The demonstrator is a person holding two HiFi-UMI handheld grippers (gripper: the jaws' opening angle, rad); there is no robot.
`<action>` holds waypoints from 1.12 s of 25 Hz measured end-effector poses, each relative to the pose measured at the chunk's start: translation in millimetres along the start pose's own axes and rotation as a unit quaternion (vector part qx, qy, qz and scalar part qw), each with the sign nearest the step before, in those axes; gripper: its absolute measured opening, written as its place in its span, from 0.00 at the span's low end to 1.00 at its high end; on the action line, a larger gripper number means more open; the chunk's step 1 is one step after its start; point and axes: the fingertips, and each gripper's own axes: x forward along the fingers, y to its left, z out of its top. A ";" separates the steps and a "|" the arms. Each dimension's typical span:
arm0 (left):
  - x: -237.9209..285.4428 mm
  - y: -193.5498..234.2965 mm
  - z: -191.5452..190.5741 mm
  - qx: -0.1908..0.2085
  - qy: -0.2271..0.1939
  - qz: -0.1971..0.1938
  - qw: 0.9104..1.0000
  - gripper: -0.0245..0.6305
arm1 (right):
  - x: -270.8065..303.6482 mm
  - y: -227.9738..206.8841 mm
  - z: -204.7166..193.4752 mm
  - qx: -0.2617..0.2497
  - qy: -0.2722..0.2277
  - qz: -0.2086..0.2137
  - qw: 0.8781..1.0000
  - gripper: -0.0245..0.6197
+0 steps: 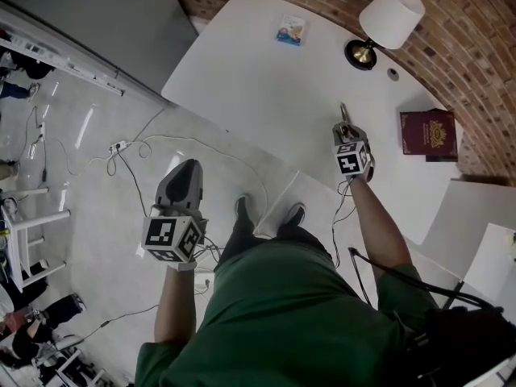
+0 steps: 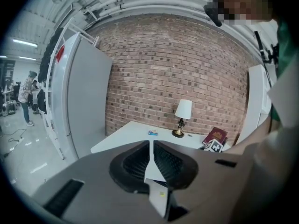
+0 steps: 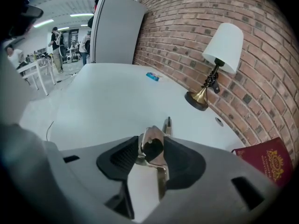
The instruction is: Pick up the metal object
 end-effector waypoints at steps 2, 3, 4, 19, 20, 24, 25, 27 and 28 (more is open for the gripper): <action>1.7 -1.8 -0.4 0.001 0.001 -0.004 1.000 0.07 | 0.7 -0.4 -0.8 0.004 0.002 0.000 1.000 0.30; 2.3 -2.7 -0.8 0.001 0.002 -0.005 1.000 0.07 | 0.7 -0.8 -0.9 0.005 0.003 0.001 1.000 0.30; 2.8 -3.4 -1.3 0.001 0.003 -0.007 1.000 0.07 | 0.4 -1.1 -1.0 0.006 0.003 0.002 1.000 0.29; 10.2 -15.2 -1.8 -0.007 0.004 -0.039 0.999 0.07 | -22.8 -7.4 10.0 0.021 -0.017 0.013 1.000 0.07; 10.8 -17.3 -1.7 -0.006 0.004 -0.041 0.999 0.07 | -24.9 -7.8 10.1 0.024 -0.019 0.016 0.999 0.05; 14.3 -25.6 -0.6 -0.004 0.002 -0.053 0.999 0.07 | -32.9 -5.3 6.0 0.033 -0.020 0.027 0.999 0.05; 15.3 -27.1 -0.1 -0.004 0.002 -0.056 0.998 0.07 | -34.8 -5.0 5.5 0.036 -0.023 0.028 0.999 0.05; 17.0 -29.4 1.0 -0.003 0.001 -0.062 0.998 0.07 | -38.4 -4.3 6.3 0.043 -0.032 0.029 0.998 0.05; 17.7 -30.5 1.4 -0.002 0.001 -0.065 0.998 0.07 | -41.2 -3.8 7.7 0.047 -0.037 0.029 0.998 0.05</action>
